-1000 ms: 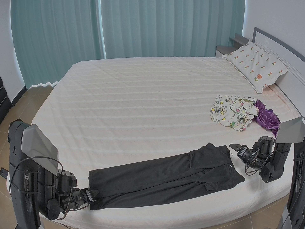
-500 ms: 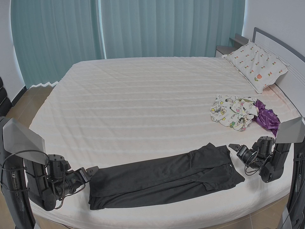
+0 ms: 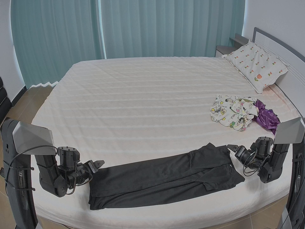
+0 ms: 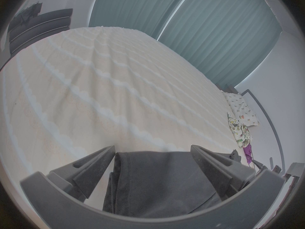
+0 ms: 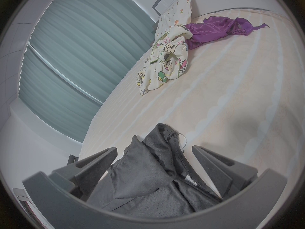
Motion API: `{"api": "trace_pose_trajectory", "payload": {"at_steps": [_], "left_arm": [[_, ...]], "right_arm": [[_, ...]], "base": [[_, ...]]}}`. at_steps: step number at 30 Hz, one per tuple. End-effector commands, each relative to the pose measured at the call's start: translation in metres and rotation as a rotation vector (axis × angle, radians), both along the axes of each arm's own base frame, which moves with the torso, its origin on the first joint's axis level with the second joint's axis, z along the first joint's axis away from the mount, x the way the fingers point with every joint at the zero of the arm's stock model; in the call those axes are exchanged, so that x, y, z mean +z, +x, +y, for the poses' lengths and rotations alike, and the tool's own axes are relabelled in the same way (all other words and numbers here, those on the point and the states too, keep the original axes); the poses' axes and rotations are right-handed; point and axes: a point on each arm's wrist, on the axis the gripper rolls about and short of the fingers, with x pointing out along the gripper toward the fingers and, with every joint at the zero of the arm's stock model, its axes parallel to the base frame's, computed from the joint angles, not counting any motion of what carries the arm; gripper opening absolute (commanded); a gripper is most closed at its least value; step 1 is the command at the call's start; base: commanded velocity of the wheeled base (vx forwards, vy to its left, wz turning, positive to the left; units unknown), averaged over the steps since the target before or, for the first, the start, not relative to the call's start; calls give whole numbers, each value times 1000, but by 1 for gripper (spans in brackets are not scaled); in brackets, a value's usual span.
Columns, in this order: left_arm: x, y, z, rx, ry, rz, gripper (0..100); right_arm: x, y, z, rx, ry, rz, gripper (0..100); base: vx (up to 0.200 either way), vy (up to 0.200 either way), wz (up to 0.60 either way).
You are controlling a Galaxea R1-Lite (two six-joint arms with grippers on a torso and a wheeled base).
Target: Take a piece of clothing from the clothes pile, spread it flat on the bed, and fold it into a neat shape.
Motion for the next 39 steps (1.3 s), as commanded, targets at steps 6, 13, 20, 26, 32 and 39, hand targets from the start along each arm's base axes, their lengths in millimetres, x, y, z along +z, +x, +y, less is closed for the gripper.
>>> {"api": "trace_pose_trajectory", "payload": {"at_steps": [6,13,20,26,32,39], "left_arm": [[-15,-5,0,0,13,55,100],[-17,-13,-3,-12,15,81,100],[-19,-5,-1,39,40,62,0],[-19,7,1,124,-5,32,0],[-17,13,4,172,-49,14,0],[-16,20,11,246,-73,-6,0]], "right_arm": [[-2,-1,2,5,0,7,100],[-2,-1,2,5,0,6,100],[-2,-1,2,3,0,8,100],[-2,-1,2,3,0,6,100],[-1,0,1,1,1,2,100],[1,0,2,4,1,-5,100]], "base": [[0,0,0],[0,0,0],[0,0,0],[0,0,0],[0,0,0],[0,0,0]]}}
